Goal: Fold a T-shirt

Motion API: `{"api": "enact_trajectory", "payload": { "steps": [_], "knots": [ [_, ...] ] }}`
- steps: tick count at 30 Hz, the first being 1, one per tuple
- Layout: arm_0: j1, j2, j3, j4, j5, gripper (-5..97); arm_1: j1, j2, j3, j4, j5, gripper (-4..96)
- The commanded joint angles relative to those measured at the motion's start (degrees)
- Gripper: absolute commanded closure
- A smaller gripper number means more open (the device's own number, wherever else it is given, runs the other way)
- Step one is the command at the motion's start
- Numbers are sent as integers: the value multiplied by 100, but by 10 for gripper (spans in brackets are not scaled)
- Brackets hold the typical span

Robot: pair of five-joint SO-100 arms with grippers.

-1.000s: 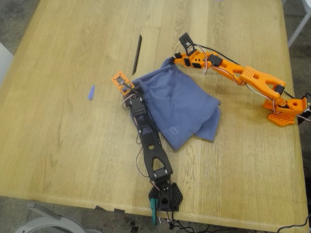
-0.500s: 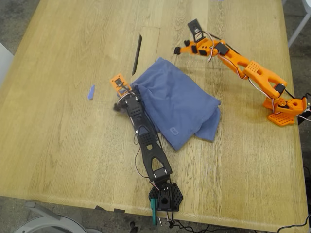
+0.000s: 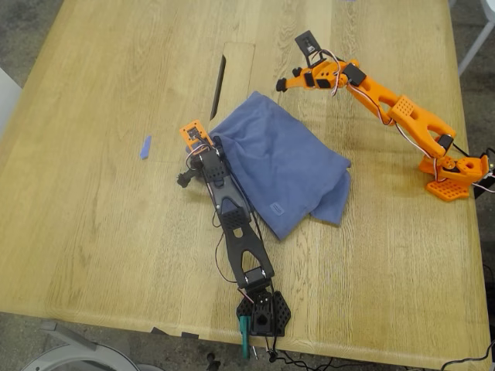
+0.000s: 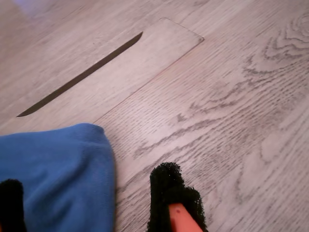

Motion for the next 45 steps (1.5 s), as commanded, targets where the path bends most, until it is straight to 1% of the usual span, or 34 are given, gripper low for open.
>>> {"api": "enact_trajectory", "payload": {
  "steps": [1, 4, 9, 15, 20, 25, 30, 40, 45],
  "knots": [
    [88, 1072, -316, -325, 88, 371, -97, 369, -193, -255, -79, 508],
    [62, 1072, -316, -642, 123, 372, -193, 220, -193, -589, -114, 507],
    [0, 1063, -316, -1178, 79, 378, -352, -70, -193, -1011, 35, 507],
    [-9, 905, -316, -1538, 9, 382, -246, -659, -193, -1890, 211, 509],
    [53, 633, -316, -1907, -97, 385, -176, -1187, -193, -2522, 246, 509],
    [149, 325, -316, -2092, -97, 387, -185, -1556, -193, -3067, 290, 509],
    [255, 26, -316, -2268, -123, 390, -185, -1969, -185, -3841, 431, 509],
    [413, -615, -325, -2681, -220, 402, -246, -2584, -185, -4298, 606, 516],
    [501, -844, -325, -2848, -299, 429, -413, -2918, -185, -4579, 668, 542]
  ]
}}
